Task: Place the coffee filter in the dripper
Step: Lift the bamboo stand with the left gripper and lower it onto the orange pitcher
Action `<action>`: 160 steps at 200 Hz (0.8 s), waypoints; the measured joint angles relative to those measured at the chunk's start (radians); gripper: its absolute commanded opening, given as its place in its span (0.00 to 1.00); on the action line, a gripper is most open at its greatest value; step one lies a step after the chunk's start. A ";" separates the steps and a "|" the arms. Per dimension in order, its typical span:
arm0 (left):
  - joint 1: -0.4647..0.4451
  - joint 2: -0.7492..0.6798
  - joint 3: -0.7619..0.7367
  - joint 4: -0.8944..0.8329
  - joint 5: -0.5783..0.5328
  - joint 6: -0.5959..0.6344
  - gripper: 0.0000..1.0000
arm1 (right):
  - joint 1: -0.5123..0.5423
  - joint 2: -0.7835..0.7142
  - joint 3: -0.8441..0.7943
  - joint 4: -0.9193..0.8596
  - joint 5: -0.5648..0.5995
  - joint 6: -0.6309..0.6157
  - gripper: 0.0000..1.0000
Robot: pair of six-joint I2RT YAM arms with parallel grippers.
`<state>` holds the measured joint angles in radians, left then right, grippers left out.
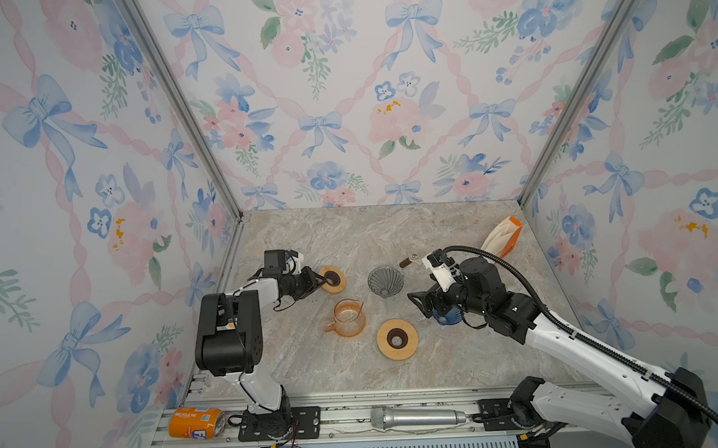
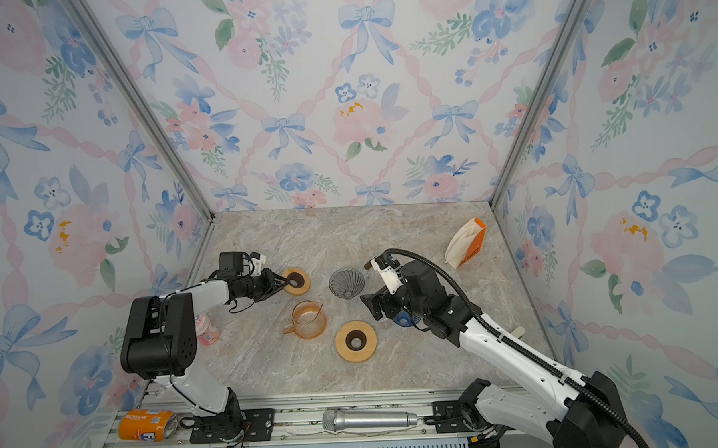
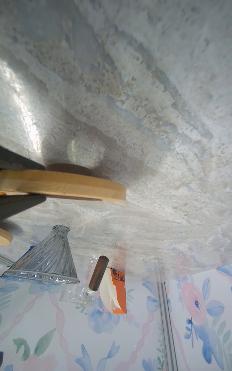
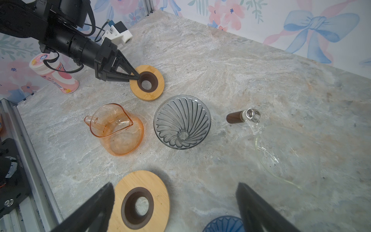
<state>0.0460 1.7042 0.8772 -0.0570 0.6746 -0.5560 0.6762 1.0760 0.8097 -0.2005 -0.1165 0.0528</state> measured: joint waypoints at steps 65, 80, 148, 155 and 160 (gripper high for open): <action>0.000 -0.083 0.000 -0.019 0.018 -0.032 0.00 | 0.000 0.000 0.000 0.011 -0.001 0.000 0.97; 0.000 -0.120 0.000 -0.019 0.033 -0.034 0.00 | 0.000 0.000 0.000 0.011 -0.001 0.000 0.96; 0.000 -0.314 -0.034 -0.019 0.121 -0.076 0.00 | 0.000 -0.005 -0.011 0.015 -0.004 0.000 0.96; 0.000 -0.330 -0.042 -0.019 0.131 -0.082 0.00 | 0.000 -0.006 -0.011 0.015 -0.005 0.000 0.96; 0.000 -0.341 -0.049 -0.019 0.138 -0.085 0.00 | 0.000 -0.008 -0.011 0.015 -0.005 0.000 0.96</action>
<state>0.0460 1.3632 0.8284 -0.0761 0.8127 -0.6411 0.6762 1.0683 0.7982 -0.1852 -0.1211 0.0525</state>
